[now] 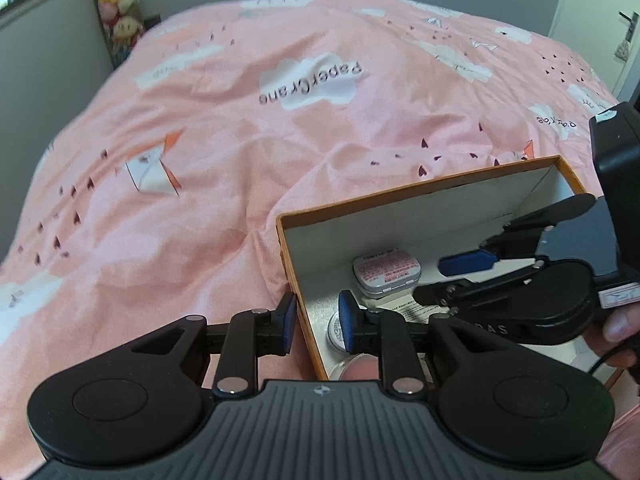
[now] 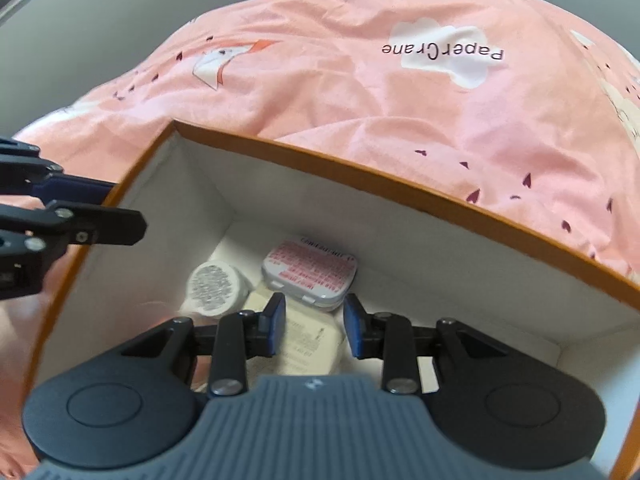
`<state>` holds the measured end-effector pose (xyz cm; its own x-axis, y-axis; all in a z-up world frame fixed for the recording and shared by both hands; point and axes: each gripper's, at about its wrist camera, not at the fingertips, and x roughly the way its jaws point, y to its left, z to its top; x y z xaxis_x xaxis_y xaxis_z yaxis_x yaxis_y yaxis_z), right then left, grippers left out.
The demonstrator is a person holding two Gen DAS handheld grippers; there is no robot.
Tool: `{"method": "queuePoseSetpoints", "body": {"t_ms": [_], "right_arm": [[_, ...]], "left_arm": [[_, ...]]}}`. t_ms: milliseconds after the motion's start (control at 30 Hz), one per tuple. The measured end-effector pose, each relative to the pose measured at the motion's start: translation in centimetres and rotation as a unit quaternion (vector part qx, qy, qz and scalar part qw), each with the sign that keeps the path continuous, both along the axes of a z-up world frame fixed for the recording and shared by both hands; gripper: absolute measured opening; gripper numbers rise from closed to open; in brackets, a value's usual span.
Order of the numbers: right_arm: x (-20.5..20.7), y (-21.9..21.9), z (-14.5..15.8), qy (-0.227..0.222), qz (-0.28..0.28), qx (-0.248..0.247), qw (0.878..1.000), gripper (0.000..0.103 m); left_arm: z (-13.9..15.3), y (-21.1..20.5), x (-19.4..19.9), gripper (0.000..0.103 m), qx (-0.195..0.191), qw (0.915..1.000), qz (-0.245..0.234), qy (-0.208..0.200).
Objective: Organize rigid objects
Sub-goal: 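Open both tools to release the jar and tin into the box, then move both open tools back toward the bottles beside the box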
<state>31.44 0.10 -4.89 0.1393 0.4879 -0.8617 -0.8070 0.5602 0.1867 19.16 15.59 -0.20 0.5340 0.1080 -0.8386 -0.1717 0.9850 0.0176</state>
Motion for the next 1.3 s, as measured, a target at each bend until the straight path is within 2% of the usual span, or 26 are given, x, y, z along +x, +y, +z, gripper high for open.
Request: {"method": "queuePoseSetpoints", "body": {"t_ms": [67, 167, 267, 367, 433, 600, 667, 733, 800, 867, 933, 1033, 1167, 1300], "right_arm": [[-0.8, -0.5, 0.7, -0.008, -0.010, -0.008, 1.000, 0.035], [-2.3, -1.2, 1.8, -0.037, -0.026, -0.030, 0.999, 0.037], [-3.5, -2.4, 2.8, -0.036, -0.048, -0.034, 0.998, 0.037], [-4.8, -4.0, 4.0, -0.036, -0.063, -0.020, 0.997, 0.039], [-5.6, -5.0, 4.7, -0.042, -0.071, -0.014, 0.996, 0.039], [-8.0, -7.5, 6.2, -0.064, -0.085, 0.019, 0.994, 0.040], [-8.9, -8.7, 6.7, -0.073, -0.104, 0.032, 0.991, 0.041], [-10.0, -10.4, 7.5, -0.072, -0.116, 0.058, 0.989, 0.044], [-11.0, -12.1, 8.1, -0.070, -0.130, 0.081, 0.986, 0.049], [-12.2, -13.8, 8.5, -0.078, -0.149, 0.092, 0.981, 0.049], [-13.6, -15.3, 8.9, -0.087, -0.163, 0.099, 0.978, 0.049], [-15.9, -17.5, 8.9, -0.091, -0.181, 0.101, 0.974, 0.050], [-18.2, -19.7, 8.1, -0.083, -0.217, 0.088, 0.969, 0.050], [-20.6, -21.3, 6.2, -0.056, -0.242, 0.059, 0.967, 0.049]], "left_arm": [[0.7, -0.8, -0.6, 0.031, 0.011, 0.9998, -0.010, -0.013], [1.8, -1.9, -1.6, 0.031, 0.012, 0.9992, -0.027, -0.027], [2.5, -3.3, -2.9, 0.031, 0.020, 0.9981, -0.046, -0.037], [3.1, -4.0, -4.6, 0.034, -0.001, 0.9972, -0.055, -0.051], [3.6, -4.3, -5.9, 0.035, -0.016, 0.9954, -0.055, -0.078], [4.6, -5.1, -8.5, 0.042, -0.027, 0.9891, -0.053, -0.135], [5.2, -5.9, -9.7, 0.046, -0.013, 0.9861, -0.060, -0.154], [5.6, -6.7, -10.8, 0.050, -0.007, 0.9849, -0.061, -0.162], [5.8, -7.1, -12.0, 0.054, -0.024, 0.9834, -0.068, -0.167], [5.8, -7.7, -13.2, 0.055, -0.041, 0.9818, -0.069, -0.172], [5.4, -8.3, -14.1, 0.056, -0.049, 0.9818, -0.073, -0.168], [4.2, -9.0, -14.9, 0.056, -0.077, 0.9831, -0.092, -0.138], [0.8, -9.4, -14.8, 0.047, -0.129, 0.9827, -0.105, -0.082], [-2.0, -10.2, -15.3, 0.043, -0.133, 0.9864, -0.091, -0.030]]}}
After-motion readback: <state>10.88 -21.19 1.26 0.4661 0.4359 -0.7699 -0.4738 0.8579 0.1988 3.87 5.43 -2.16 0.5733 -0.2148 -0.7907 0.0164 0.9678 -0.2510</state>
